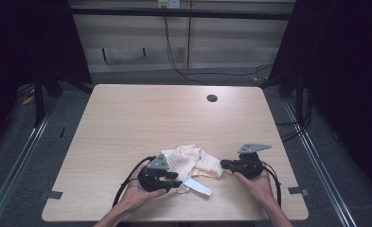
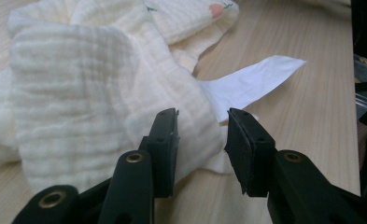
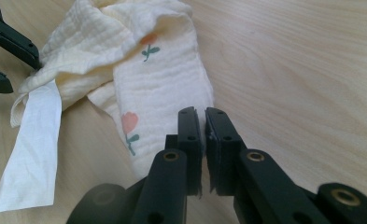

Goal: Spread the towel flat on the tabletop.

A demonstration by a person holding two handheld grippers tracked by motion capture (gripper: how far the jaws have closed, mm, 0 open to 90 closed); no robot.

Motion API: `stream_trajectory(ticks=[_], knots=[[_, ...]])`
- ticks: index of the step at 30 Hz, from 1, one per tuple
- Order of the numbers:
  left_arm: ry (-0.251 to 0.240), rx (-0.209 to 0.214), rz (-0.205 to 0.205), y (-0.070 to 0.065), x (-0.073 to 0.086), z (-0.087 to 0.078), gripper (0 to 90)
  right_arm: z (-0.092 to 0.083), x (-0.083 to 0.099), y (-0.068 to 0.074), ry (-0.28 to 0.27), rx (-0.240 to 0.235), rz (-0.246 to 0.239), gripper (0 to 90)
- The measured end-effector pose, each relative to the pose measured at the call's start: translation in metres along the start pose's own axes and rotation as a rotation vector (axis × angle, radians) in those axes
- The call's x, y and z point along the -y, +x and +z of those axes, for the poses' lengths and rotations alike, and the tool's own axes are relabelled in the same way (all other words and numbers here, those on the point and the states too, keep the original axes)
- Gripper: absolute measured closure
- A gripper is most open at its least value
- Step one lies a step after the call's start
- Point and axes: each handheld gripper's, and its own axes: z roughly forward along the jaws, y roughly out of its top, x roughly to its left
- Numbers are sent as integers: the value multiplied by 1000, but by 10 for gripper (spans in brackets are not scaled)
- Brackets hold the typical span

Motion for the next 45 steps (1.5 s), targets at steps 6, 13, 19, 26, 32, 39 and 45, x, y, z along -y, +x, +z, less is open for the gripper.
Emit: stream_trajectory(ticks=[6, 13, 19, 26, 32, 39, 45], knots=[[54, -26, 44, -6, 2, 14, 589, -1, 0, -1, -7, -7, 10, 851], [57, -60, 58, -5, 3, 16, 714, 2, 1, 0, 6, -9, 7, 844], [42, -29, 9, 5, 0, 11, 848, 0, 0, -1, -9, -13, 10, 843], [-64, -9, -48, 9, -5, -15, 852, -6, -1, -1, -41, -31, 18, 858], [-126, -22, -65, 18, -5, -36, 851, -13, -7, 1, -84, -54, 31, 866], [-215, -49, -106, 31, -10, -61, 852, -24, -23, -5, -155, -94, 84, 869], [-253, -62, -121, 39, -12, -74, 852, -36, -50, 3, -183, -114, 56, 871]])
